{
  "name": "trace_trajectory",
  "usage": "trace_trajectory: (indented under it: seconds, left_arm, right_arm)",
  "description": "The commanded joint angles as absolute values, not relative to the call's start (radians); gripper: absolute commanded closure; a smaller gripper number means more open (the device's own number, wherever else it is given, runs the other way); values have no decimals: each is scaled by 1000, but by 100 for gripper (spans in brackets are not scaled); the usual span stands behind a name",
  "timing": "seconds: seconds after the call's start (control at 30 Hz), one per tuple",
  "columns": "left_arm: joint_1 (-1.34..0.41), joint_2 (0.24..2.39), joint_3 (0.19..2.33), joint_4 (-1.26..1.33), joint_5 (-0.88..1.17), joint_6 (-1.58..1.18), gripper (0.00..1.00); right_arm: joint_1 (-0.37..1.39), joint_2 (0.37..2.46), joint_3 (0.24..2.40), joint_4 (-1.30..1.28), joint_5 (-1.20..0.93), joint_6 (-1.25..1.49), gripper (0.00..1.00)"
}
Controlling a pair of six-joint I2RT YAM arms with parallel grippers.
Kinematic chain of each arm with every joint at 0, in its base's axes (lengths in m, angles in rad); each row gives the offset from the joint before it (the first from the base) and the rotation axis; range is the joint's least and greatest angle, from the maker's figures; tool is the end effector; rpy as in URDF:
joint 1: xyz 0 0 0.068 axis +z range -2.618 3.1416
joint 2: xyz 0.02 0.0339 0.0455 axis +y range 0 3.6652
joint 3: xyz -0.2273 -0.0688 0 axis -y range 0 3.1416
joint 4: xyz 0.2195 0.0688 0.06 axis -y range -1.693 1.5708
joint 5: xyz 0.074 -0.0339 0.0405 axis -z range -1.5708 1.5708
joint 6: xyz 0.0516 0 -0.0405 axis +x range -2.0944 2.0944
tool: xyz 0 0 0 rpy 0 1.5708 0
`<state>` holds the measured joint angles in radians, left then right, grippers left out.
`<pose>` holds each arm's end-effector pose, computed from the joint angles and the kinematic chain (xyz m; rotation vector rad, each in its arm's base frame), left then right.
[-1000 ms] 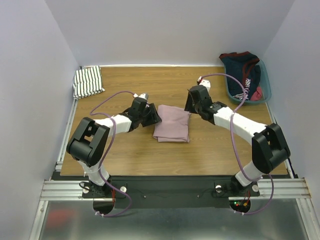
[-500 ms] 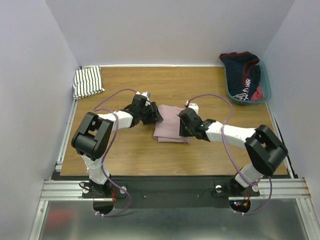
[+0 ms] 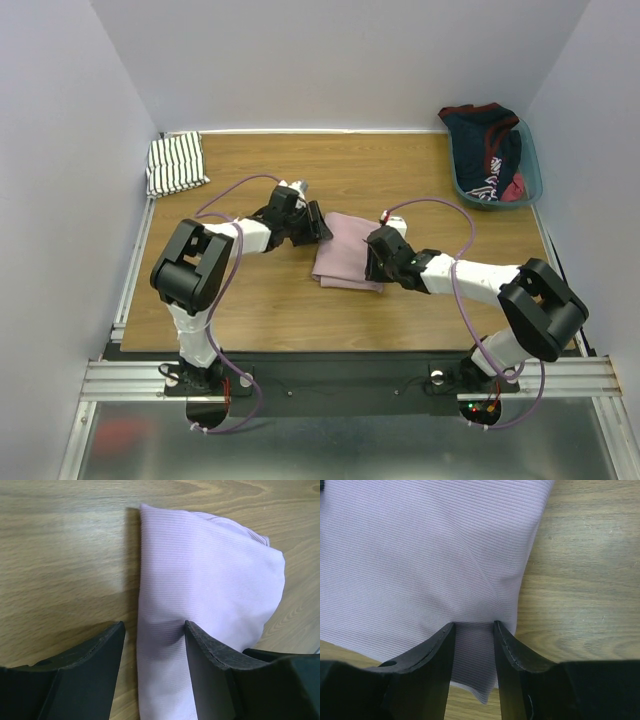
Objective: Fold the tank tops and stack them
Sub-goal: Neatly place the folded tank top to the corner
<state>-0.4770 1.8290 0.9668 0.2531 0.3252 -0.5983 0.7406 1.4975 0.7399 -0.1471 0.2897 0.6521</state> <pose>0.3187 -0.1832 0.1353 0.0571 2.3089 -0.9391 0.2168 0.1783 0.1359 0.0151 2.4422 0.2683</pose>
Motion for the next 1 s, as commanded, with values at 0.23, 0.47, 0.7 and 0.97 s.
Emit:
trace_trajectory:
  seconds: [0.23, 0.47, 0.7, 0.97]
  left_arm:
    - [-540, 1925, 973, 117, 249, -578, 46]
    - [-564, 1925, 1012, 71, 158, -584, 96]
    - [-568, 1931, 1139, -110, -75, -537, 100]
    - [-490, 1980, 1365, -311, -435, -442, 100]
  right_arm:
    - [742, 1493, 750, -124, 279, 638, 57]
    - [741, 1465, 758, -124, 267, 624, 37]
    - [741, 1375, 870, -164, 245, 562, 9]
    - [742, 1336, 992, -195, 192, 531, 0]
